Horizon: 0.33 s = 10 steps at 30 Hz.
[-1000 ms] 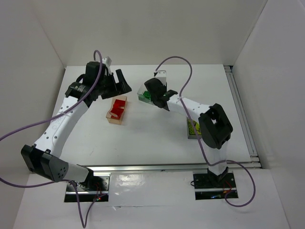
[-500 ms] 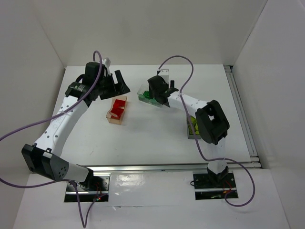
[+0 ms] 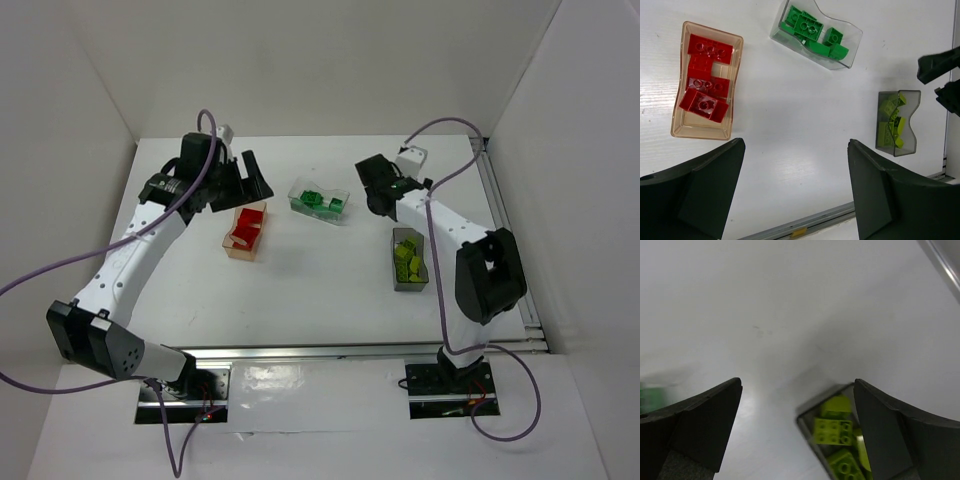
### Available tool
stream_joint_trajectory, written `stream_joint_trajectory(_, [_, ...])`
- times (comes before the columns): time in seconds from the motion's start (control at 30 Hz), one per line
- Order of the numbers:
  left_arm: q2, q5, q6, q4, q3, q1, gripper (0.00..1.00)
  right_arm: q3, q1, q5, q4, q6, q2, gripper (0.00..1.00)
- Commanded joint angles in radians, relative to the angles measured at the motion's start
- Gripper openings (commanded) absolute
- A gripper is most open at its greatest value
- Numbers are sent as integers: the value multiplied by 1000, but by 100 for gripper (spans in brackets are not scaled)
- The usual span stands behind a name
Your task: Sort the legos into containers by color
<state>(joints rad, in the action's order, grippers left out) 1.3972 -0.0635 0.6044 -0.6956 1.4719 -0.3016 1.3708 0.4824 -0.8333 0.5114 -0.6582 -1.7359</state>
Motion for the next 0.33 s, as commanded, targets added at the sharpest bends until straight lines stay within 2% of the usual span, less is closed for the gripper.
stream_joint_trajectory(0.0, [-20, 13, -17, 8, -13, 4, 92, -77, -24, -81, 237, -138, 13, 100])
stream_joint_trajectory(0.13, [-32, 27, -26, 8, -24, 15, 92, -146, -33, -81, 260, -150, 83, 100])
stream_joint_trajectory(0.3, [-32, 45, -35, -15, -4, 15, 92, -242, -42, -81, 164, -116, 200, 100])
